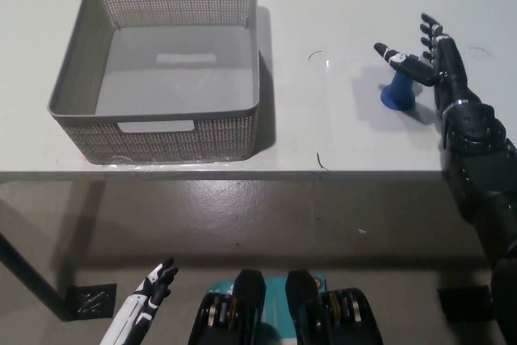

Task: Use the right hand to pick up a chess pieces and put it into a container on the left hand side

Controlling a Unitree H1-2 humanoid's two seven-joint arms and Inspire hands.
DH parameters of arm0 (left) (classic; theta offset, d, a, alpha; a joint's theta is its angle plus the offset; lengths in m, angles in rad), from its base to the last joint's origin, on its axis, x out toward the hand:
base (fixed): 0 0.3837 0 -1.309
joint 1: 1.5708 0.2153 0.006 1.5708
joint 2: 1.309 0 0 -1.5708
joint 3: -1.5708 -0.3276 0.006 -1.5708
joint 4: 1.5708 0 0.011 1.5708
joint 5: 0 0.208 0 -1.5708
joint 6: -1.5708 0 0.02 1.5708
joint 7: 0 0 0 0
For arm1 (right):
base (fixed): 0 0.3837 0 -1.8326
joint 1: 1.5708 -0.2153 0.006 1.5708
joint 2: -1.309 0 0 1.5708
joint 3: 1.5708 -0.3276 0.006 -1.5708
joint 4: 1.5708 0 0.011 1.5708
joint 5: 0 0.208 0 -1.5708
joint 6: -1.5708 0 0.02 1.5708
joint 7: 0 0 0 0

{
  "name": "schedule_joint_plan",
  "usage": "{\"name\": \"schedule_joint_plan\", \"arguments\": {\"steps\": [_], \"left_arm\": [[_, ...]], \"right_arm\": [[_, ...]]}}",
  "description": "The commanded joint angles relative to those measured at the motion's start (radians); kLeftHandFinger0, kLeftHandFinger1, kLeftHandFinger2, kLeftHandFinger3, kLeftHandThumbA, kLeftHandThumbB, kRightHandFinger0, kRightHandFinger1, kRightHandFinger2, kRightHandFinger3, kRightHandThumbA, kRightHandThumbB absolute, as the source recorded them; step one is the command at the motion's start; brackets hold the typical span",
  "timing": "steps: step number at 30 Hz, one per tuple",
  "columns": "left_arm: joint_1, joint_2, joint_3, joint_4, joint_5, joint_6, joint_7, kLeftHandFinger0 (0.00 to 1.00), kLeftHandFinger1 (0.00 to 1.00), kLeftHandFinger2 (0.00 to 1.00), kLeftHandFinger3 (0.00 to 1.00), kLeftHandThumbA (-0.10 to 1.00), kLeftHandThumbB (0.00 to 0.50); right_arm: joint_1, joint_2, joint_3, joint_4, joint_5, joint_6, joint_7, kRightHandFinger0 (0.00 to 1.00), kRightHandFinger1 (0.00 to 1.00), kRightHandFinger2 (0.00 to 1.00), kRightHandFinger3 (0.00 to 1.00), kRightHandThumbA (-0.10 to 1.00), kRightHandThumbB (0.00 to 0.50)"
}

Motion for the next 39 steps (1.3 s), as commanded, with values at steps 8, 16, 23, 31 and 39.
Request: {"name": "schedule_joint_plan", "arguments": {"steps": [8, 16, 23, 31, 39], "left_arm": [[-0.018, 0.013, 0.006, -0.016, -0.007, -0.015, -0.018, 1.0, 1.0, 1.0, 1.0, 1.0, 0.344], [-0.022, 0.013, 0.008, -0.023, -0.013, -0.006, -0.024, 1.0, 1.0, 1.0, 1.0, 1.0, 0.337], [-0.033, 0.011, 0.007, -0.007, -0.016, -0.018, -0.026, 1.0, 1.0, 1.0, 1.0, 1.0, 0.354], [-0.045, 0.015, 0.004, -0.012, -0.015, -0.007, -0.032, 1.0, 1.0, 1.0, 1.0, 1.0, 0.337], [-0.054, 0.019, 0.007, -0.018, -0.013, 0.012, -0.041, 1.0, 1.0, 1.0, 1.0, 1.0, 0.333]], "right_arm": [[-0.075, -0.014, 0.1, 0.138, -0.06, -0.09, -0.103, 1.0, 1.0, 1.0, 1.0, 0.82, 0.363], [-0.061, -0.003, 0.131, 0.181, -0.05, -0.071, -0.115, 1.0, 1.0, 1.0, 1.0, 0.82, 0.359], [-0.067, 0.006, 0.12, 0.194, -0.034, -0.105, -0.158, 1.0, 1.0, 1.0, 1.0, 0.69, 0.358], [-0.081, 0.024, 0.065, 0.192, 0.0, -0.166, -0.317, 0.0, 0.12, 0.44, 0.32, -0.1, 0.127], [-0.092, 0.025, 0.029, 0.182, 0.016, -0.176, -0.333, 0.0, 0.17, 0.53, 0.46, -0.1, 0.114]]}}
